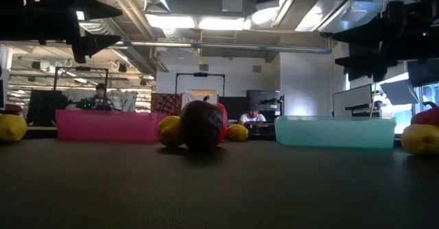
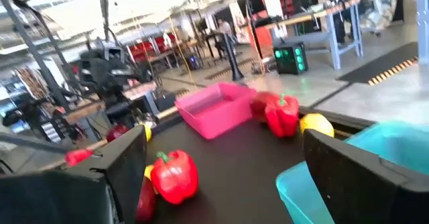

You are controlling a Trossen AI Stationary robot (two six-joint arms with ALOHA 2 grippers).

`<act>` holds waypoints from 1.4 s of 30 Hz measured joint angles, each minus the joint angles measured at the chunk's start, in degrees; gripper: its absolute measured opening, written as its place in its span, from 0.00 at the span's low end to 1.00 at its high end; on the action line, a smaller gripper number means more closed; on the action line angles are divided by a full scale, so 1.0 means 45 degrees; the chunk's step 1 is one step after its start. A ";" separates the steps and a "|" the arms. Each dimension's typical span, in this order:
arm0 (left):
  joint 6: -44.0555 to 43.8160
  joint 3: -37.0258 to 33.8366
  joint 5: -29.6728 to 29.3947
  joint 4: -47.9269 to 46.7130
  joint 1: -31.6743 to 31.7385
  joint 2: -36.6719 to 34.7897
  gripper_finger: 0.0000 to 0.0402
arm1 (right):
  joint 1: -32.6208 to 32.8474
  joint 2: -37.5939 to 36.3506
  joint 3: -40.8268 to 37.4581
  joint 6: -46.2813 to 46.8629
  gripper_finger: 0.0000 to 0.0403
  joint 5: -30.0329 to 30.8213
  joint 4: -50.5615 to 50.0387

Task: Sort produce into baskets
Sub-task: Put the bell pepper into the blue bin

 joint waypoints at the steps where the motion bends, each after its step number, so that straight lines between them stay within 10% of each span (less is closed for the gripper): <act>1: 0.0048 0.0000 -0.0246 0.0015 0.0000 0.0000 0.87 | 0.0000 -0.0005 0.0000 -0.0126 0.85 -0.0009 0.0245; 16: -0.0064 0.0000 0.0440 0.0181 0.0437 0.0953 0.87 | 0.0000 0.4120 0.1016 -0.3412 0.85 -0.0749 0.4174; 42: -0.1998 0.0000 0.2173 0.0143 0.0411 0.2030 0.87 | 0.0000 1.5901 0.8779 -0.5462 0.85 -0.2803 0.1664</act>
